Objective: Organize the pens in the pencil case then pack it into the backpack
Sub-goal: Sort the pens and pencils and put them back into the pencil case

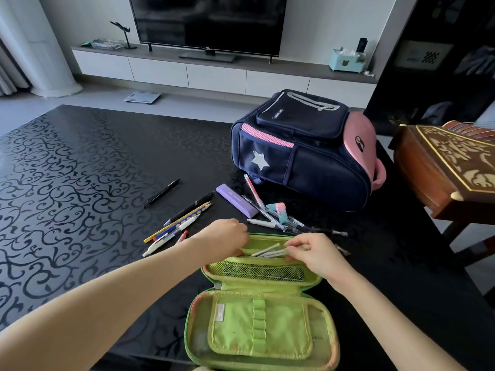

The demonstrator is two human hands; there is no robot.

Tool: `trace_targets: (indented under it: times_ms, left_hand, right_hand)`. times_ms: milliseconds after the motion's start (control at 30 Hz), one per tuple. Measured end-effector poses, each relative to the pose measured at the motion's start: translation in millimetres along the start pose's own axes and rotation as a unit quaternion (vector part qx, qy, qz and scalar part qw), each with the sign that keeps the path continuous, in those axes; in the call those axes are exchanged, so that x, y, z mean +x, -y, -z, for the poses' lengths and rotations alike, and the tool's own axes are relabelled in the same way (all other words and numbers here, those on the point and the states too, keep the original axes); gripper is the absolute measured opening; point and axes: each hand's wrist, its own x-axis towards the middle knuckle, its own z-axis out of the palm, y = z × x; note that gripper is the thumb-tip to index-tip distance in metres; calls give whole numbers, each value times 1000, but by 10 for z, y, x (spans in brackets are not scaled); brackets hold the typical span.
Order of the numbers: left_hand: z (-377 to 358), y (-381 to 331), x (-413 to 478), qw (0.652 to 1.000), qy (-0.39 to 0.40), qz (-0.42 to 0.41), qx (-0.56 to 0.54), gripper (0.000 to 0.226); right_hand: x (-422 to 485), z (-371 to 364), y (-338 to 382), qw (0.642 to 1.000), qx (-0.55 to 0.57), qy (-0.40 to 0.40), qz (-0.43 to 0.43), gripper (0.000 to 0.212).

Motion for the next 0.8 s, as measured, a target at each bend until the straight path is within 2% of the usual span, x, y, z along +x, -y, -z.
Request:
trace_targets:
  times_ms: [100, 200, 300, 400, 433, 500, 567, 600, 667, 733, 800]
  left_hand:
    - [-39, -49, -1, 1000, -6, 1, 20, 24]
    - [-87, -85, 17, 999, -13, 10, 41, 22]
    - [-107, -95, 47, 999, -18, 20, 28, 22]
    - [-70, -50, 32, 995, -61, 70, -37, 19]
    - [-62, -35, 14, 993, -77, 77, -53, 17]
    - [-82, -24, -29, 987, -115, 80, -80, 14]
    - [-116, -48, -72, 978, -168, 73, -97, 17]
    - [-139, -48, -86, 976, -185, 66, -95, 22]
    - [-208, -25, -97, 969, -223, 72, -84, 31]
    - [-242, -45, -119, 967, -210, 80, -125, 28]
    - [-266, -24, -136, 966, -181, 102, -153, 20]
  right_hand:
    - [6, -124, -3, 994, -103, 14, 26, 4]
    - [-13, -181, 49, 967, -247, -33, 54, 18]
    - [-9, -231, 73, 950, -287, -64, 104, 21]
    - [-4, -229, 119, 937, -312, -32, 151, 22]
    - [-1, -205, 132, 918, -357, -13, 174, 24]
    - [-1, -162, 203, 849, -477, 14, 228, 31]
    - [36, -197, 341, 790, -534, -41, 298, 31]
    - [100, -225, 442, 787, -522, -100, 314, 23]
    - [296, -262, 601, 814, -457, -189, 305, 7]
    - [590, -327, 709, 857, -443, -156, 211, 22]
    - [836, -429, 716, 871, -457, -104, 143, 33]
